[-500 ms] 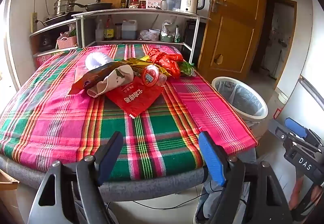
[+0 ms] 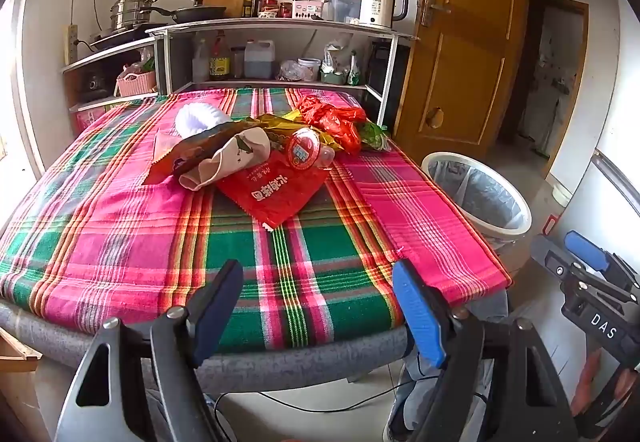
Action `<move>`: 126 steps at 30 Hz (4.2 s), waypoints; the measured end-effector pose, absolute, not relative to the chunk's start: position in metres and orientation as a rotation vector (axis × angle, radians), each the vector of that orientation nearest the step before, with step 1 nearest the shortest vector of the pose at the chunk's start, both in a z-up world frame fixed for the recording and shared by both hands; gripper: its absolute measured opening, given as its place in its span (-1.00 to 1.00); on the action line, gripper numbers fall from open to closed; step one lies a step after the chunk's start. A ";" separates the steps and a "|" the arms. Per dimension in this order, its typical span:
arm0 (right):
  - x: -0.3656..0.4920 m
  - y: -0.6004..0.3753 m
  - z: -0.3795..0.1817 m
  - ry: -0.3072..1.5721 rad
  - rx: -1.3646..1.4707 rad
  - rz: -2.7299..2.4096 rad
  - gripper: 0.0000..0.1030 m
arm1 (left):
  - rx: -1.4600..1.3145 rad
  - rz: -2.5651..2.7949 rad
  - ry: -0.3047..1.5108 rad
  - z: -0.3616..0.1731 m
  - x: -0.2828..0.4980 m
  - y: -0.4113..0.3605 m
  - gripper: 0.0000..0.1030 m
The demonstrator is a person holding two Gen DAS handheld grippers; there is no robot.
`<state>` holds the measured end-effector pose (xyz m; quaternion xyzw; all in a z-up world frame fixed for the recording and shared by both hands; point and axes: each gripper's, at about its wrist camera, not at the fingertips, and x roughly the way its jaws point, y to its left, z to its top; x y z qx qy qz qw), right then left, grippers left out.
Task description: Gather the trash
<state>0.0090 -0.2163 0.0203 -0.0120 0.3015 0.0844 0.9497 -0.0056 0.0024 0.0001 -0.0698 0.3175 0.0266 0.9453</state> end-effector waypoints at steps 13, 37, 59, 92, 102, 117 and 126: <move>0.008 -0.217 0.020 0.613 -0.026 0.171 0.46 | -0.138 0.057 0.647 0.003 -0.007 0.002 0.53; 0.009 -0.216 0.020 0.615 -0.028 0.170 0.46 | -0.138 0.058 0.646 0.005 -0.008 0.000 0.53; 0.009 -0.215 0.020 0.615 -0.030 0.171 0.46 | -0.141 0.058 0.646 0.005 -0.007 0.000 0.53; 0.038 -0.184 0.019 0.634 -0.070 0.264 0.46 | -0.154 0.108 0.642 0.002 0.009 0.036 0.53; 0.078 -0.142 0.021 0.668 -0.083 0.393 0.46 | -0.138 0.234 0.577 0.016 0.031 0.088 0.53; 0.146 -0.079 0.009 0.765 -0.091 0.508 0.46 | -0.087 0.236 0.653 -0.002 0.073 0.129 0.42; 0.194 -0.060 -0.014 0.907 -0.019 0.589 0.18 | -0.150 0.184 0.679 -0.004 0.088 0.141 -0.21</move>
